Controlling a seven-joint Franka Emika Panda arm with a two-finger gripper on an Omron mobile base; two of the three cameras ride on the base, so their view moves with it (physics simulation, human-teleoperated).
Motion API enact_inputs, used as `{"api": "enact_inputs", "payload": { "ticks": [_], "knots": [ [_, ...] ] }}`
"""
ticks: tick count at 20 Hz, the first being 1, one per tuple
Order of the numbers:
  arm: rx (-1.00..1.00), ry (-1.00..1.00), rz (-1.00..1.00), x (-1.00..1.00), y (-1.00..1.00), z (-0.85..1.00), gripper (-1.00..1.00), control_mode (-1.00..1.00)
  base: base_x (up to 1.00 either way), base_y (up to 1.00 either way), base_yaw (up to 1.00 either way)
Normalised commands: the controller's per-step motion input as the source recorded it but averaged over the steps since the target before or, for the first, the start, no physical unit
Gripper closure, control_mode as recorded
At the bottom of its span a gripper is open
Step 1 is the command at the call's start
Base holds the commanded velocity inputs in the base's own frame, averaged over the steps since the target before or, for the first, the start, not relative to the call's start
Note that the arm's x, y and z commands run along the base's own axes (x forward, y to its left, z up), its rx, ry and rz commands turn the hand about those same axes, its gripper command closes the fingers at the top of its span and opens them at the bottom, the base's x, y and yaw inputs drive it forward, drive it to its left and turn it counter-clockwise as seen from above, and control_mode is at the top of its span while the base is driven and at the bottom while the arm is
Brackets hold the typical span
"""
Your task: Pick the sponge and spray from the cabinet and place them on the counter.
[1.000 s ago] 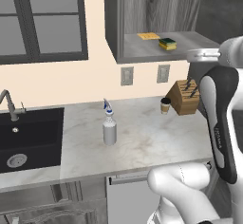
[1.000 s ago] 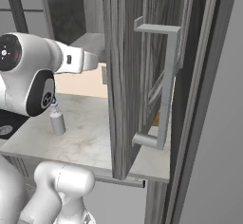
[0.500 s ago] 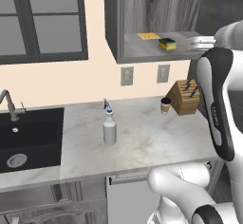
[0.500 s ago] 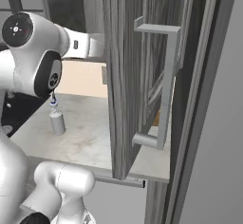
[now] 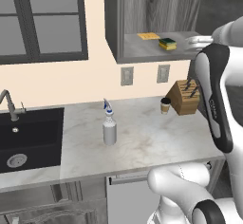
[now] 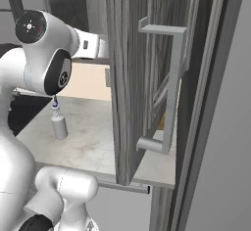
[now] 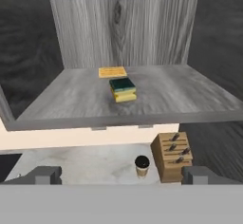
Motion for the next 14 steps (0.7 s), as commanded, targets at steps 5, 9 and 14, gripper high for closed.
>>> {"api": "enact_inputs", "payload": {
  "ticks": [5, 9, 14],
  "knots": [
    [0.00, -0.04, 0.00, 0.34, 0.00, -0.11, -1.00, -1.00, 0.00, 0.00, 0.00],
    [0.00, 0.00, 0.00, 0.43, 0.00, -0.03, -1.00, -1.00, 0.00, 0.00, 0.00],
    [0.00, 0.00, 0.00, 0.40, -0.02, -0.03, -1.00, -1.00, 0.00, 0.00, 0.00]
  ]
}}
